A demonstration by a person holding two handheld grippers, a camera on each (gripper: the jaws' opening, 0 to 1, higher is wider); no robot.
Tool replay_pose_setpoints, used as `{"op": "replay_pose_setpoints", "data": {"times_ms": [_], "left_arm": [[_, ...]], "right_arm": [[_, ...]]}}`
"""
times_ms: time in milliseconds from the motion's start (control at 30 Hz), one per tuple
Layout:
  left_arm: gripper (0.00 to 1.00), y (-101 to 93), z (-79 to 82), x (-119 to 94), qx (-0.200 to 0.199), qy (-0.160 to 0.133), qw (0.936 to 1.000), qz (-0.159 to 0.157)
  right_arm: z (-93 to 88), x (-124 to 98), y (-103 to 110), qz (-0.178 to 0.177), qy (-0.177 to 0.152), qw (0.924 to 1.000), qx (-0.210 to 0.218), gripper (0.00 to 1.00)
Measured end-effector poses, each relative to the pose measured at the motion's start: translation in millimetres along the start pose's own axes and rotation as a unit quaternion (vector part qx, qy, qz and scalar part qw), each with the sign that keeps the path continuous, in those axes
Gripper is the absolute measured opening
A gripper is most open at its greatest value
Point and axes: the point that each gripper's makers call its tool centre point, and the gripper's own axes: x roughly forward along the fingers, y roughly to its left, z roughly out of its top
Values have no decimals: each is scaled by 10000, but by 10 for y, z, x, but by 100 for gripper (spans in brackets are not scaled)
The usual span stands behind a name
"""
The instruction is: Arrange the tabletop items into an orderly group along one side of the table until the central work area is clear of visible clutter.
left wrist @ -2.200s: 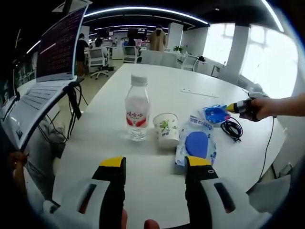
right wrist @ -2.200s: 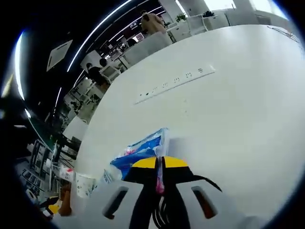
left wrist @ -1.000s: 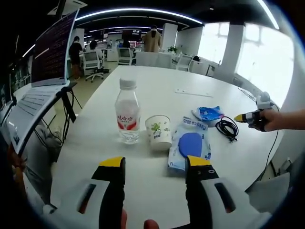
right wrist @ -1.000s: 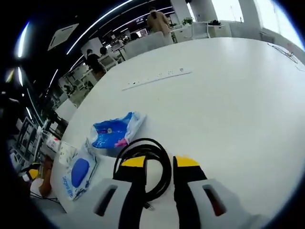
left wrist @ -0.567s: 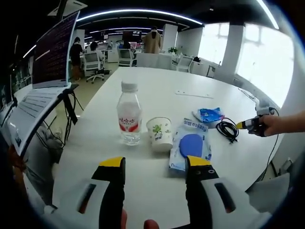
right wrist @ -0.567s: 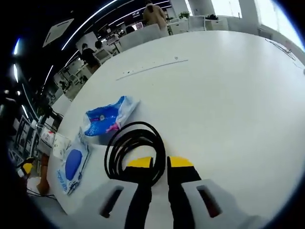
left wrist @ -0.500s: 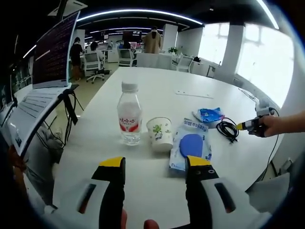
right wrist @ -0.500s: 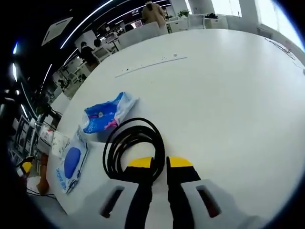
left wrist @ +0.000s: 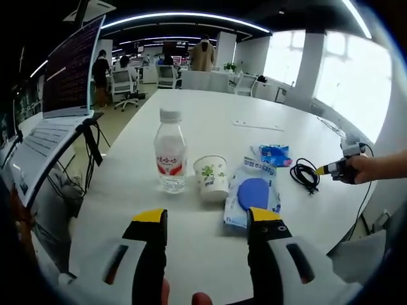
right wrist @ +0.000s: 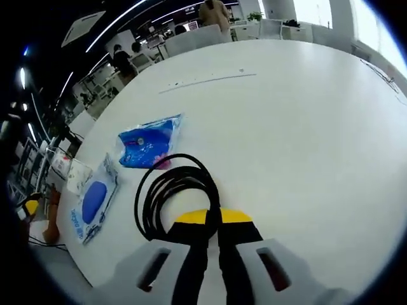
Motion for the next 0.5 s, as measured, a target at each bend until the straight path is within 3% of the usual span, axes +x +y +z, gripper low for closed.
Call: {"op": "replay_pose_setpoints", "data": {"times_ms": [500], "left_arm": [[50, -48, -19, 25, 13, 1, 10000, -85]], "right_arm": [[-258, -99, 97, 186, 119, 9987, -465, 2]]}}
